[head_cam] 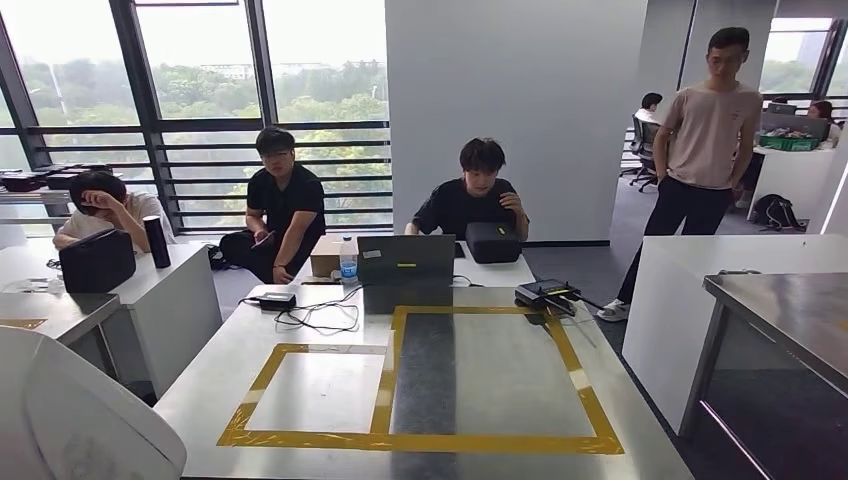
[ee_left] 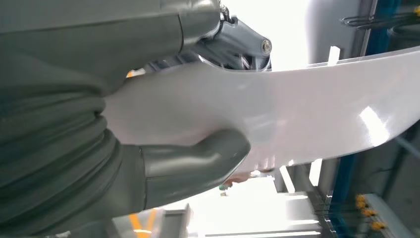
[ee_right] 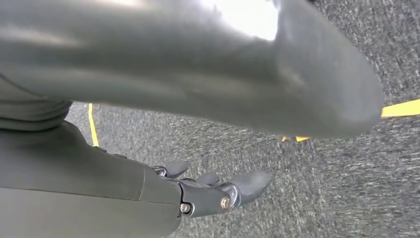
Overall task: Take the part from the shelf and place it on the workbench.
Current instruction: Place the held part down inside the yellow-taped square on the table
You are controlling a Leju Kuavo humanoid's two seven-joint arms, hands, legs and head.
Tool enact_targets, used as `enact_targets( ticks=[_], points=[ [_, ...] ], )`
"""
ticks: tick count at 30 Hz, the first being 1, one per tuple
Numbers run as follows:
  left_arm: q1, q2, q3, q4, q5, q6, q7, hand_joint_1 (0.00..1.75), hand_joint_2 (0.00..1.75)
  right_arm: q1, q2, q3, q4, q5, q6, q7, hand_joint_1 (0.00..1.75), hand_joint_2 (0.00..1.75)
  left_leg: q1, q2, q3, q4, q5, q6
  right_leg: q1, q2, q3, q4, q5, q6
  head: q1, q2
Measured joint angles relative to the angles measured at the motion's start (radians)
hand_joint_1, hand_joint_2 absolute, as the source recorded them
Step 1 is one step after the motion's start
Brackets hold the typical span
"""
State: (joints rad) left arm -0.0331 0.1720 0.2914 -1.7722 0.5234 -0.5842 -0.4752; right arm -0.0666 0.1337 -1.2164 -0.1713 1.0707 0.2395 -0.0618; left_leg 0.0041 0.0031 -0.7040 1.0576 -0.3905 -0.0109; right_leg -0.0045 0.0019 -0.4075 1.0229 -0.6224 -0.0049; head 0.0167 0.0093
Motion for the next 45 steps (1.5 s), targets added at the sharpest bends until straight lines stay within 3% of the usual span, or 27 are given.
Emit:
enact_targets(
  ticks=[2, 4, 5, 7, 9, 10, 11, 13, 14, 16, 18, 20, 22, 24, 25, 26, 29, 30, 32, 34, 35, 37, 38, 40, 42, 43, 45],
  points=[
    [-0.002, 0.004, 0.000, 0.000, 0.000, -0.003, -0.001, 1.75, 1.75, -0.003, 0.000, 0.000, 0.000, -0.001, 0.000, -0.003, 0.00, 0.00, 0.002, -0.006, 0.030, -0.015, -0.019, 0.014, -0.001, -0.001, -0.016, 0.057, 0.038, 0.012, 0.001, 0.000],
    [-0.004, 0.006, 0.000, 0.004, 0.001, -0.007, -0.003, 1.75, 1.75, -0.005, -0.001, 0.000, 0.000, -0.002, 0.000, -0.005, 0.00, 0.00, 0.003, -0.009, 0.070, -0.026, -0.041, 0.025, -0.002, 0.000, -0.089, 0.168, 0.067, 0.019, 0.003, 0.000],
    [-0.005, 0.006, 0.000, 0.007, 0.001, -0.008, -0.003, 1.75, 1.75, -0.005, -0.001, 0.000, 0.000, -0.002, 0.001, -0.006, 0.00, 0.00, 0.002, -0.009, 0.090, -0.030, -0.056, 0.028, -0.002, 0.000, -0.134, 0.220, 0.059, 0.021, 0.004, 0.000],
    [-0.006, 0.007, 0.000, 0.014, 0.001, -0.009, -0.003, 1.75, 1.75, -0.003, 0.000, -0.001, 0.000, -0.003, 0.001, -0.005, 0.00, 0.00, 0.001, -0.011, 0.133, -0.038, -0.087, 0.032, -0.001, 0.000, -0.215, 0.267, -0.017, 0.023, 0.005, 0.000],
    [-0.006, 0.007, 0.000, 0.018, 0.001, -0.009, -0.003, 1.75, 1.75, 0.002, 0.000, -0.001, 0.000, -0.004, 0.001, -0.005, 0.00, 0.00, -0.001, -0.015, 0.183, -0.042, -0.124, 0.032, -0.001, 0.000, -0.270, 0.244, -0.088, 0.022, 0.006, 0.000],
    [-0.007, 0.006, 0.000, 0.019, 0.001, -0.009, -0.004, 1.75, 1.75, 0.004, 0.000, -0.001, 0.000, -0.004, 0.001, -0.005, 0.00, 0.00, -0.001, -0.017, 0.210, -0.043, -0.144, 0.030, -0.001, 0.001, -0.288, 0.208, -0.077, 0.020, 0.006, 0.000],
    [-0.006, 0.006, 0.000, 0.021, 0.001, -0.009, -0.004, 1.75, 1.75, 0.009, 0.000, -0.002, 0.000, -0.004, 0.000, -0.005, 0.00, 0.00, -0.002, -0.018, 0.231, -0.043, -0.165, 0.029, 0.000, 0.001, -0.300, 0.159, -0.016, 0.015, 0.007, 0.000],
    [-0.007, 0.004, -0.001, 0.027, 0.001, -0.009, -0.004, 1.75, 1.75, 0.016, 0.000, -0.003, 0.000, -0.004, 0.000, -0.004, 0.00, 0.00, -0.003, -0.023, 0.266, -0.039, -0.207, 0.022, 0.006, 0.002, -0.313, 0.069, 0.152, 0.005, 0.007, 0.000],
    [-0.007, 0.004, -0.001, 0.029, 0.001, -0.009, -0.004, 1.75, 1.75, 0.019, 0.000, -0.004, 0.000, -0.004, 0.000, -0.003, 0.00, 0.00, -0.002, -0.026, 0.284, -0.039, -0.223, 0.017, 0.010, 0.003, -0.311, 0.045, 0.206, 0.000, 0.006, -0.001],
    [-0.009, 0.004, -0.002, 0.029, 0.000, -0.009, -0.005, 1.75, 1.75, 0.014, 0.000, -0.004, 0.000, -0.005, 0.000, -0.003, 0.00, 0.00, 0.001, -0.030, 0.310, -0.025, -0.227, 0.000, 0.016, 0.004, -0.285, 0.034, 0.209, -0.014, 0.006, 0.000],
    [-0.013, 0.005, -0.003, 0.027, 0.000, -0.010, -0.006, 1.75, 1.75, 0.005, -0.001, -0.005, 0.000, -0.006, -0.001, -0.004, 0.00, 0.00, 0.004, -0.025, 0.289, 0.049, -0.196, -0.013, 0.014, 0.004, -0.243, 0.026, 0.186, -0.030, 0.005, 0.000],
    [-0.018, 0.006, -0.004, 0.029, 0.000, -0.010, -0.006, 1.75, 1.75, 0.000, -0.002, -0.007, 0.000, -0.006, -0.002, -0.004, 0.00, 0.00, 0.006, -0.018, 0.203, 0.169, -0.193, -0.021, 0.009, 0.005, -0.201, 0.020, 0.159, -0.040, 0.003, 0.000],
    [-0.020, 0.006, -0.005, 0.033, 0.000, -0.011, -0.004, 1.75, 1.75, -0.002, -0.002, -0.009, 0.000, -0.006, -0.003, -0.002, 0.00, 0.00, 0.007, -0.015, 0.106, 0.248, -0.266, -0.027, 0.007, 0.007, -0.162, 0.017, 0.126, -0.042, 0.002, 0.000],
    [-0.020, 0.006, -0.005, 0.037, -0.002, -0.011, -0.001, 1.75, 1.75, 0.001, -0.001, -0.012, 0.000, -0.006, -0.003, 0.002, 0.00, 0.00, 0.008, -0.013, 0.040, 0.245, -0.348, -0.028, 0.003, 0.010, -0.117, 0.015, 0.091, -0.040, 0.001, 0.000],
    [-0.021, 0.006, -0.005, 0.039, -0.003, -0.011, 0.003, 1.75, 1.75, 0.002, 0.000, -0.013, 0.000, -0.006, -0.003, 0.004, 0.00, 0.00, 0.008, -0.012, 0.021, 0.215, -0.350, -0.029, 0.001, 0.012, -0.093, 0.015, 0.073, -0.037, 0.001, 0.000],
    [-0.021, 0.006, -0.006, 0.042, -0.004, -0.011, 0.009, 1.75, 1.75, 0.003, 0.001, -0.014, 0.000, -0.005, -0.003, 0.006, 0.00, 0.00, 0.008, -0.011, 0.006, 0.169, -0.299, -0.029, -0.001, 0.014, -0.072, 0.015, 0.056, -0.033, 0.001, 0.000],
    [-0.022, 0.007, -0.016, 0.057, -0.020, -0.004, 0.028, 1.75, 1.75, 0.004, 0.003, -0.014, 0.000, -0.002, -0.003, 0.011, 0.00, 0.00, 0.005, -0.005, -0.026, 0.031, -0.021, -0.019, 0.000, 0.020, -0.032, 0.021, 0.002, -0.016, 0.000, 0.000],
    [-0.023, 0.008, -0.020, 0.061, -0.031, 0.000, 0.033, 1.75, 1.75, 0.003, 0.003, -0.014, 0.000, 0.000, -0.003, 0.012, 0.00, 0.00, 0.004, -0.005, -0.031, 0.016, 0.022, -0.013, 0.002, 0.022, -0.027, 0.021, -0.010, -0.010, 0.000, 0.000],
    [-0.032, 0.011, -0.028, 0.063, -0.054, 0.010, 0.038, 1.75, 1.75, -0.001, 0.003, -0.014, 0.000, 0.004, -0.002, 0.013, 0.00, 0.00, 0.005, -0.007, -0.025, 0.019, 0.016, 0.000, 0.002, 0.020, -0.015, 0.008, -0.025, 0.001, 0.000, 0.000],
    [-0.045, 0.013, -0.039, 0.067, -0.072, 0.019, 0.040, 1.75, 1.75, -0.004, 0.003, -0.014, 0.000, 0.009, -0.001, 0.011, 0.00, 0.00, 0.008, -0.006, -0.012, 0.009, 0.005, 0.015, 0.000, 0.014, -0.025, 0.043, -0.049, 0.012, 0.002, 0.000],
    [-0.049, 0.013, -0.047, 0.069, -0.080, 0.024, 0.040, 1.75, 1.75, -0.006, 0.002, -0.014, 0.000, 0.010, 0.000, 0.010, 0.00, 0.00, 0.009, -0.006, -0.004, 0.006, -0.001, 0.021, 0.000, 0.012, -0.053, 0.094, -0.070, 0.016, 0.003, 0.000],
    [-0.056, 0.013, -0.061, 0.077, -0.092, 0.031, 0.040, 1.75, 1.75, -0.006, 0.003, -0.014, 0.000, 0.013, 0.000, 0.009, 0.00, 0.00, 0.008, -0.005, 0.007, 0.004, -0.013, 0.027, -0.001, 0.009, -0.146, 0.230, -0.109, 0.022, 0.004, 0.000],
    [-0.058, 0.013, -0.067, 0.081, -0.096, 0.033, 0.040, 1.75, 1.75, -0.006, 0.003, -0.014, 0.000, 0.014, 0.000, 0.009, 0.00, 0.00, 0.008, -0.005, 0.012, 0.004, -0.019, 0.028, -0.001, 0.009, -0.187, 0.274, -0.108, 0.023, 0.005, 0.000],
    [-0.060, 0.013, -0.076, 0.088, -0.103, 0.035, 0.041, 1.75, 1.75, -0.003, 0.003, -0.014, 0.000, 0.015, 0.000, 0.009, 0.00, 0.00, 0.007, -0.006, 0.028, 0.004, -0.031, 0.027, -0.001, 0.009, -0.217, 0.254, -0.046, 0.022, 0.005, 0.000],
    [-0.064, 0.013, -0.082, 0.094, -0.109, 0.036, 0.041, 1.75, 1.75, -0.002, 0.002, -0.014, 0.000, 0.016, 0.000, 0.009, 0.00, 0.00, 0.007, -0.007, 0.044, 0.005, -0.039, 0.022, 0.001, 0.007, -0.187, 0.128, 0.048, 0.013, 0.006, 0.000],
    [-0.067, 0.013, -0.085, 0.097, -0.112, 0.036, 0.041, 1.75, 1.75, -0.003, 0.002, -0.014, 0.000, 0.016, -0.001, 0.009, 0.00, 0.00, 0.006, -0.008, 0.049, 0.005, -0.043, 0.018, 0.003, 0.006, -0.172, 0.076, 0.076, 0.008, 0.006, 0.000],
    [-0.076, 0.016, -0.093, 0.104, -0.129, 0.042, 0.036, 1.75, 1.75, -0.006, 0.002, -0.014, 0.000, 0.017, -0.001, 0.007, 0.00, 0.00, 0.003, -0.010, 0.053, 0.005, -0.054, 0.010, 0.005, 0.005, -0.161, 0.032, 0.091, 0.002, 0.006, 0.000]
  ],
)
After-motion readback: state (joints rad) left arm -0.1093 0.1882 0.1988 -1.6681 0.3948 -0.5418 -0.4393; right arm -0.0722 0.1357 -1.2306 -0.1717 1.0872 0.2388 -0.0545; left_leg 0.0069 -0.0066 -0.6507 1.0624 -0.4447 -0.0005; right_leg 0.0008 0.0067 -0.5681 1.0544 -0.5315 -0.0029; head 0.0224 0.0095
